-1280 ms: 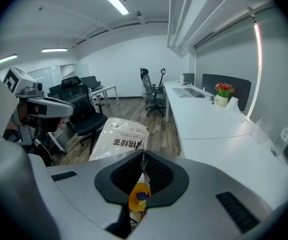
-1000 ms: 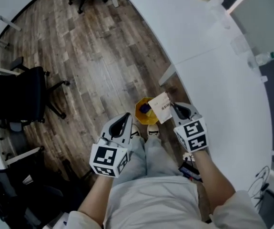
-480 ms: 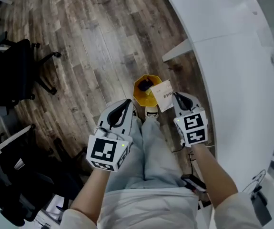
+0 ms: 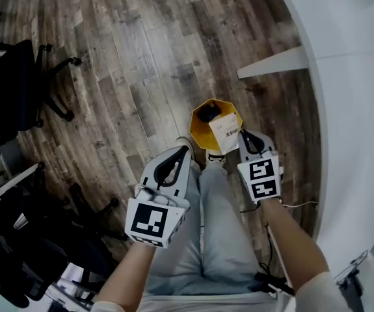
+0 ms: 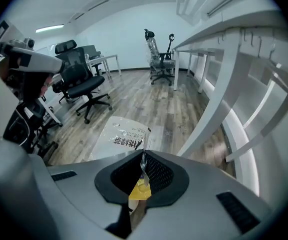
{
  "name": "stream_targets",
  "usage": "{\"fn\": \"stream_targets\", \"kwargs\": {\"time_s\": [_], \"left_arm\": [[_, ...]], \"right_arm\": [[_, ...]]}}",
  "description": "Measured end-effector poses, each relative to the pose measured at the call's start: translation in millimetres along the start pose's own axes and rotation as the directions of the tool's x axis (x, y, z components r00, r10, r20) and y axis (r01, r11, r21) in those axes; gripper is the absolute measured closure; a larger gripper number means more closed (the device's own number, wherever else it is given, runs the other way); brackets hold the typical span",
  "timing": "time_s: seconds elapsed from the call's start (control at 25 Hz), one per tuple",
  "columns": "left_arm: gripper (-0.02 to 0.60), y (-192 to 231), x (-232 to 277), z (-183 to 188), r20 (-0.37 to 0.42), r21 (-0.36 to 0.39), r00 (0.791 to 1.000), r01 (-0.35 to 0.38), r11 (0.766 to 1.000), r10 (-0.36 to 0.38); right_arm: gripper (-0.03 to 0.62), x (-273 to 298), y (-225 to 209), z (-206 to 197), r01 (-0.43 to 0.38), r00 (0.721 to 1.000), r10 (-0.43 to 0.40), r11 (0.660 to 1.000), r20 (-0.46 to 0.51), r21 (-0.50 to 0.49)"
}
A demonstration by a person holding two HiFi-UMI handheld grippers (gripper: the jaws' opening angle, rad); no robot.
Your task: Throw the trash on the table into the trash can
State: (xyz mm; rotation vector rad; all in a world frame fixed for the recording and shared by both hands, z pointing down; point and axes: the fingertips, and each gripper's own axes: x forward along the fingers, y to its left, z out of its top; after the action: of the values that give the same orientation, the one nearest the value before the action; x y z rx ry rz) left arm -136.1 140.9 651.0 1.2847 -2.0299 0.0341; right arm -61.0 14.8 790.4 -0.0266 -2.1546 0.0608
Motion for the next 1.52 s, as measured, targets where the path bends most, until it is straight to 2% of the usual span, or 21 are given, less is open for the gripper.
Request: {"fn": "stream_targets", "kwargs": {"time_s": [0.16, 0.52, 0.8, 0.96, 1.0, 1.04, 1.08, 1.52], "left_arm": [[0.581, 15.0, 19.1, -29.4, -0.013, 0.001, 1.000, -0.011, 1.000, 0.011], [0.581, 40.1, 48.3, -80.4, -0.027, -0.051, 0.999, -0.038, 0.998, 0.036], [0.581, 50.5, 60.7, -104.9, -0.037, -0.072, 0.998, -0.047, 0.996, 0.044], [0.581, 53.2, 58.4, -107.5, -0.046, -0.066, 0.998, -0.045, 0.997, 0.042], [0.581, 53.5, 57.4, -106.9, -0.047, -0.066, 0.998, -0.046, 0.997, 0.043], [0.581, 53.5, 56.7, -106.0, -0.048, -0.065, 0.998, -0.046, 0.997, 0.043], [0.581, 53.2, 56.1, -104.8, -0.048, -0.063, 0.998, -0.045, 0.997, 0.042], [0.581, 40.2, 49.9, -79.9, -0.039, -0.054, 0.999, -0.031, 0.998, 0.029]], "right_arm": [[0.557, 38.4, 2.0, -32.0, -0.009, 1.000, 0.009, 1.000, -0.026, -0.001], [0.557, 117.9, -0.1, -97.2, 0.005, 0.995, -0.003, 1.000, -0.098, 0.012], [0.556, 155.7, -0.9, -128.2, 0.012, 0.991, -0.005, 0.999, -0.134, 0.051], [0.545, 159.8, 1.6, -133.6, -0.001, 0.989, 0.009, 0.998, -0.146, 0.057], [0.512, 159.6, 2.1, -134.0, -0.006, 0.989, 0.015, 0.998, -0.150, 0.063], [0.449, 159.2, 2.5, -134.3, -0.011, 0.988, 0.021, 0.998, -0.154, 0.067], [0.427, 158.6, 2.7, -134.2, -0.016, 0.987, 0.027, 0.998, -0.158, 0.068], [0.425, 138.1, 0.5, -106.4, -0.022, 0.990, 0.029, 0.998, -0.137, 0.055]]}}
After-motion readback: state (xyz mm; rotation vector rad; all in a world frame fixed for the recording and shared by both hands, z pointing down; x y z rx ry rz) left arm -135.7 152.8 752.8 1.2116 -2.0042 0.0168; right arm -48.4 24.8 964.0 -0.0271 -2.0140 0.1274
